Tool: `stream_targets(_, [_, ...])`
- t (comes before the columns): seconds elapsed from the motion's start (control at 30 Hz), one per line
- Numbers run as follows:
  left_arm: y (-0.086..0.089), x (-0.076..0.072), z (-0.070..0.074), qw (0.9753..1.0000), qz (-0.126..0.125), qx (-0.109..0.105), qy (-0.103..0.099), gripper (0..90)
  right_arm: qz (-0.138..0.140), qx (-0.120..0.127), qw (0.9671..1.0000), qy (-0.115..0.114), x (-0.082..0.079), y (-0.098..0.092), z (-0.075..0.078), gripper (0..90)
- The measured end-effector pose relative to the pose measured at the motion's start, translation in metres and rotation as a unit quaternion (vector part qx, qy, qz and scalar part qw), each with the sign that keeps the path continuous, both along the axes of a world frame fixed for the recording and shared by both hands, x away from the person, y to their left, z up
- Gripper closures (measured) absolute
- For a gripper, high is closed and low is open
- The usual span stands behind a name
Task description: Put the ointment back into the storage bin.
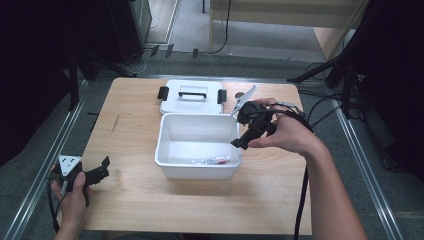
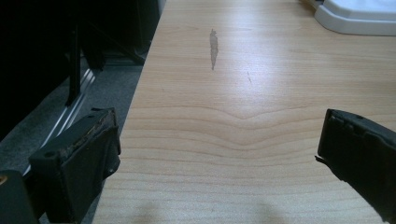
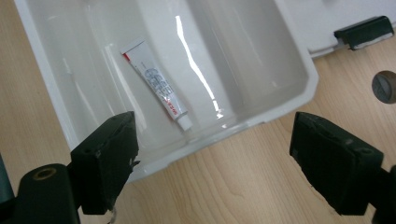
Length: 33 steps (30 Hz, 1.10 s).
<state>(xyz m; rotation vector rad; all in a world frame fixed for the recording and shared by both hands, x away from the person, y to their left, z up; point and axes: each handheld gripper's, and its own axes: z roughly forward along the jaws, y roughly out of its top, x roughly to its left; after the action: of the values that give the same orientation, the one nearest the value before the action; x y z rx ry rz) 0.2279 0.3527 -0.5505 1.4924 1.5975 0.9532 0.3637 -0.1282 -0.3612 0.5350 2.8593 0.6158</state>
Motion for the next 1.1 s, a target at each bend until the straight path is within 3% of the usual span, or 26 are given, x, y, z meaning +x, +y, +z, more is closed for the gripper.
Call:
stream_targets(0.27, [0.0,0.0,0.0,1.0,-0.001,0.001,0.001,0.0,-0.054,0.037,0.9977,-0.017,0.002,-0.033,-0.001,15.2])
stream_targets(0.43, [0.0,0.0,0.0,1.0,0.0,0.001,0.001,0.0,-0.095,0.063,0.9932,-0.024,0.004,-0.053,-0.008,15.1])
stream_targets(0.63, [0.0,0.0,0.0,1.0,0.0,0.001,0.001,0.0,-0.15,0.105,0.9823,-0.04,0.006,-0.079,-0.021,15.1])
stream_targets(0.83, [0.0,0.0,0.0,1.0,0.001,0.001,0.001,0.0,-0.195,0.122,0.9719,-0.05,0.007,-0.103,-0.041,15.1])
stream_targets(0.87, [0.0,0.0,0.0,1.0,0.001,0.001,0.001,0.0,-0.208,0.128,0.9683,-0.049,0.007,-0.11,-0.05,15.1])
stream_targets(0.93, [0.0,0.0,0.0,1.0,0.001,0.001,0.001,0.0,-0.211,0.13,0.9675,-0.05,0.007,-0.113,-0.053,15.1])
stream_targets(0.97, [0.0,0.0,0.0,1.0,0.001,0.001,0.001,0.1,-0.225,0.133,0.9638,-0.051,0.007,-0.121,-0.064,15.1])
stream_targets(1.03, [0.0,0.0,0.0,1.0,0.001,0.001,0.001,0.0,-0.23,0.134,0.9624,-0.052,0.006,-0.124,-0.068,15.2])
stream_targets(1.1, [-0.001,0.0,0.0,1.0,0.001,0.001,0.001,0.1,-0.245,0.14,0.9577,-0.055,0.005,-0.131,-0.078,15.2])
